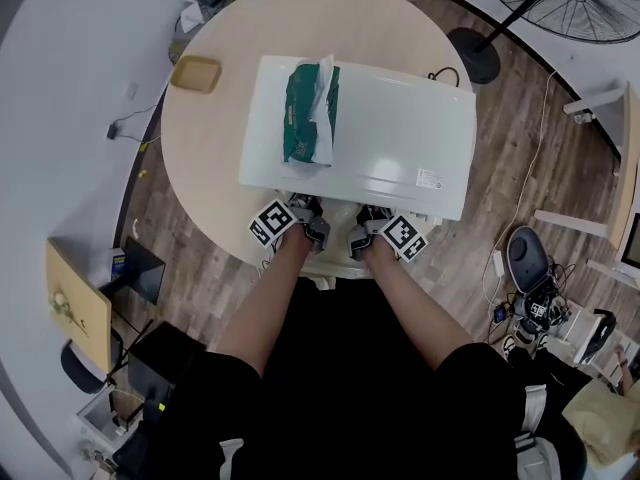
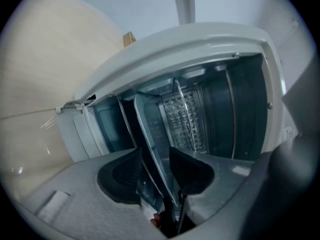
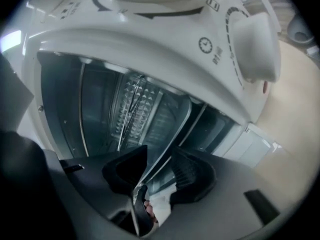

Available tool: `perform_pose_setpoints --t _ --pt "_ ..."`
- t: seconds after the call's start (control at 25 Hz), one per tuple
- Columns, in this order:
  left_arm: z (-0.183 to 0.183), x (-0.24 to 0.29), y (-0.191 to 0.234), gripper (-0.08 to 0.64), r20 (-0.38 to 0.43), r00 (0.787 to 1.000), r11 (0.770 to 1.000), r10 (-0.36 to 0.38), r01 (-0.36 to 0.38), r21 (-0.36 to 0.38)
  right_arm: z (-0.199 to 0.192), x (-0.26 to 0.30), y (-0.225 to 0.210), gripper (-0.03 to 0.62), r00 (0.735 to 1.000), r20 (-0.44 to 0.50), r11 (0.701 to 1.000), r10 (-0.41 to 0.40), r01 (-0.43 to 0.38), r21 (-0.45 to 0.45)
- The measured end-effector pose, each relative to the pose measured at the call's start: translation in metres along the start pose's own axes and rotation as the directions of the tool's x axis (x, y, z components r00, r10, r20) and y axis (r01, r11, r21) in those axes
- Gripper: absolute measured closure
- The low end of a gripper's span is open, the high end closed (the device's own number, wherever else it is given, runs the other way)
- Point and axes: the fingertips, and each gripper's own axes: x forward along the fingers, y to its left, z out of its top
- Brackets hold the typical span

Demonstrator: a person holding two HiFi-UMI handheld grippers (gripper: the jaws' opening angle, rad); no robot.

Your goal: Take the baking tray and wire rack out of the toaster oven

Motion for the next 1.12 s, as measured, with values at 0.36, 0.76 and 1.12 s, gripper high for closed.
perform_pose_setpoints --t 0.36,0.76,1.12 --pt "0.003 0.013 0.007 0.397 0.051 0.999 0.997 0.002 0.002 -0.075 0.010 0.016 -0.008 0.460 0.999 0.036 0.999 -0.020 0.019 0.037" --pt "0.008 0.034 0.016 0.397 0.070 0.998 0.990 -0.010 0.020 -0.142 0.014 0.030 -0.017 0.460 0.996 0.075 0.995 -0.044 0.037 0.092" --pt "0.009 0.043 0.021 0.433 0.048 0.999 0.989 0.006 0.001 -0.149 0.019 0.030 -0.018 0.491 0.992 0.118 0.996 -0.041 0.032 0.079"
